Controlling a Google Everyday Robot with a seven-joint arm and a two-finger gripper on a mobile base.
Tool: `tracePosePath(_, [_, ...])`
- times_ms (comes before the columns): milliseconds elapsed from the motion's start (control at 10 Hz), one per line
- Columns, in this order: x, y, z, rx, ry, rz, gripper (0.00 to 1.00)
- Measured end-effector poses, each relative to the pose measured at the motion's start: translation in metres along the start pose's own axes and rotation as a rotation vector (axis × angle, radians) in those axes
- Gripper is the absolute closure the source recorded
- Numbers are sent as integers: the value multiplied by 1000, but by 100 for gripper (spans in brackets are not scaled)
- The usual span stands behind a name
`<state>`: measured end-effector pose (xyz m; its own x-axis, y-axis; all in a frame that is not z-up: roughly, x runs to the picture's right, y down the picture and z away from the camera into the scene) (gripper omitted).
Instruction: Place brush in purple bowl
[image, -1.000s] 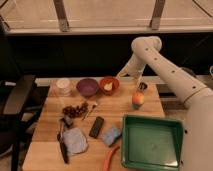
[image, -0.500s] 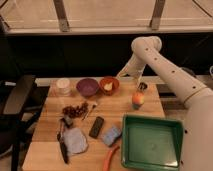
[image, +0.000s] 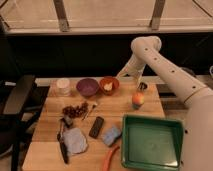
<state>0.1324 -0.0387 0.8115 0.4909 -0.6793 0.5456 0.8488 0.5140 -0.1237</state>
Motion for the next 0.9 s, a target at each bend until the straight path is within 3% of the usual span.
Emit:
tracePosePath(500, [-59, -70, 6, 21, -20, -260, 27])
tracePosePath(900, [-133, -129, 20, 56, -52, -480, 27])
